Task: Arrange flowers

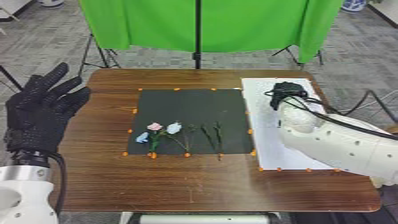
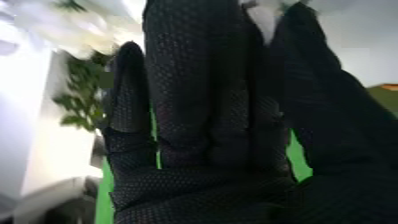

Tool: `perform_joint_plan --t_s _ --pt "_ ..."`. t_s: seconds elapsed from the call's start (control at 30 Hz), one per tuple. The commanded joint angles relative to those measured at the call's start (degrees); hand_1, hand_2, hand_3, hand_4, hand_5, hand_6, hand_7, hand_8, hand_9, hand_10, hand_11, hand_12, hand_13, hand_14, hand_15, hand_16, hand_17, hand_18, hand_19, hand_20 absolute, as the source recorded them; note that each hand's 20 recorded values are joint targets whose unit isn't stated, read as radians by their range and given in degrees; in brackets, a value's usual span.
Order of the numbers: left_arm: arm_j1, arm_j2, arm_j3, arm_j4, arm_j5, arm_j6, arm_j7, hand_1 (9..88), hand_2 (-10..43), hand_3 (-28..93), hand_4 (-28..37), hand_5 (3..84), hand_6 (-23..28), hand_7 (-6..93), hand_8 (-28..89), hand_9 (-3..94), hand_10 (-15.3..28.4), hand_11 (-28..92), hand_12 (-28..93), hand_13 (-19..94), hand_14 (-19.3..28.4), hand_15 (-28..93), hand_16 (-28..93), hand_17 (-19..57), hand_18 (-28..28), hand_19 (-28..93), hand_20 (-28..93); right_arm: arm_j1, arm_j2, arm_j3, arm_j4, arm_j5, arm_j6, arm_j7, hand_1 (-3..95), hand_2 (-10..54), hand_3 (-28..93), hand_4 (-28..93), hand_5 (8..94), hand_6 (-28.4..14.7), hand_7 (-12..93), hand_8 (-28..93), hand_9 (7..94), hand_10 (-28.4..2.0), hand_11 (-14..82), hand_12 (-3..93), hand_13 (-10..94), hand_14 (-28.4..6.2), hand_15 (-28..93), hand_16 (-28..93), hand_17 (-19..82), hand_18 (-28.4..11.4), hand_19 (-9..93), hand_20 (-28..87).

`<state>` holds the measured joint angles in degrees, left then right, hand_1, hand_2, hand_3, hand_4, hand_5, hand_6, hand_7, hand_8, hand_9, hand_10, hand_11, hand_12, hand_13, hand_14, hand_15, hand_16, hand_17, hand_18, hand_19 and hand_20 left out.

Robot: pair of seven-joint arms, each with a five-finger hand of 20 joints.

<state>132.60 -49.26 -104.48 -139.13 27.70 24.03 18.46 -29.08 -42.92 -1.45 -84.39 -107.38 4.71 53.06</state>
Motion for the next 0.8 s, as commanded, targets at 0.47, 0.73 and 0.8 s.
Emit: perform_joint_plan --t_s 0.47,0.73,0.8 --pt "6.9 -2.15 -4.58 -1.51 -0.05 0.76 0.31 20.8 11.8 75 -28.3 34.9 10.4 13.4 -9 29.3 20.7 29 10 24 28.4 60 -14 -6.1 27.0 77 -10 7.8 -9.9 -8.0 -11.2 -11.2 16.3 -4.7 50.8 -9.5 70 -28 86.8 4.2 16 2 93.0 -6.0 14.6 23.2 85 -3.5 50 21 41 -18.5 91 17" --pt "5.3 -1.48 -4.15 -1.04 0.09 0.3 -0.38 20.8 11.9 75 -28.3 34.9 10.4 13.3 -9 29.3 20.7 30 10 24 28.4 60 -14 -6.0 27.0 77 -10 6.4 -14.9 -10.2 -12.2 -10.4 13.3 -5.0 49.9 -9.5 70 -28 86.9 4.3 16 2 93.1 -6.0 15.2 23.0 85 -3.4 51 21 41 -18.7 91 17" --pt "5.2 -1.27 -4.37 -0.96 -0.03 0.28 -0.53 20.8 11.8 75 -28.3 34.9 10.4 13.2 -9 29.3 20.7 29 10 24 28.4 60 -14 -6.0 27.0 77 -10 6.4 -16.0 -11.8 -11.6 -10.8 13.4 -4.7 49.9 -9.5 70 -28 86.9 4.3 16 2 93.1 -6.0 15.3 22.9 85 -3.4 51 21 40 -18.8 91 17"
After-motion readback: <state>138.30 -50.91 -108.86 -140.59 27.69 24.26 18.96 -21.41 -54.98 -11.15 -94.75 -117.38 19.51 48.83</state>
